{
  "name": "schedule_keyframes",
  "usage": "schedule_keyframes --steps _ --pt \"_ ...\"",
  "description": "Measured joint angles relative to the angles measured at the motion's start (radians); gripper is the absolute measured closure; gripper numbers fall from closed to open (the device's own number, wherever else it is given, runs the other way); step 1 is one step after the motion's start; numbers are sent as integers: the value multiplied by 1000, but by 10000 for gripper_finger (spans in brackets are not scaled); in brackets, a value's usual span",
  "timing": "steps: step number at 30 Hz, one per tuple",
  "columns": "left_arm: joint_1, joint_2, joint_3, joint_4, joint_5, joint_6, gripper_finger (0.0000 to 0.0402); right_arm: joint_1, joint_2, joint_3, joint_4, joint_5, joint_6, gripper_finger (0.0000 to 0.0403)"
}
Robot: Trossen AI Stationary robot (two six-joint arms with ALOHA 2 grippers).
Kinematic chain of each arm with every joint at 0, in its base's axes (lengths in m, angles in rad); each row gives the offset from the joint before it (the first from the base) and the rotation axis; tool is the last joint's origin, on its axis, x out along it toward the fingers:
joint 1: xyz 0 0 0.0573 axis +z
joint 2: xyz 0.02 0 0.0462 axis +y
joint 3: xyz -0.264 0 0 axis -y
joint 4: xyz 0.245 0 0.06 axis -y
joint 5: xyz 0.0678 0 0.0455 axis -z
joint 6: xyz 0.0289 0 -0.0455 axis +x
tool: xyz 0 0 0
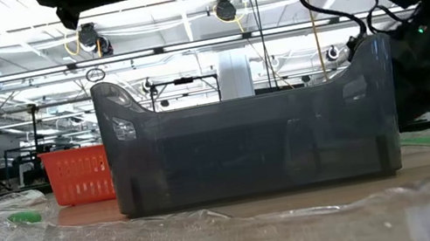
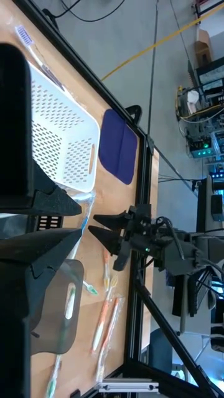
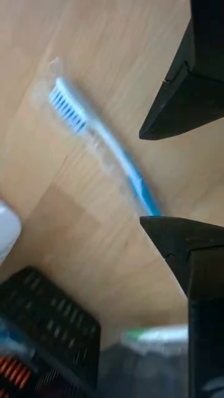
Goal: Pick & Place Toothbrushes
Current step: Put the middle right blue toothbrush into the black basket
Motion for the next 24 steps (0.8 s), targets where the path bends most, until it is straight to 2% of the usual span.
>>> schedule_keyframes --steps 10,24 --pt "0 0 0 0 0 2 360 -34 0 -75 169 5 25 200" --pt "0 0 0 0 -18 3 360 -77 36 -84 198 29 24 200"
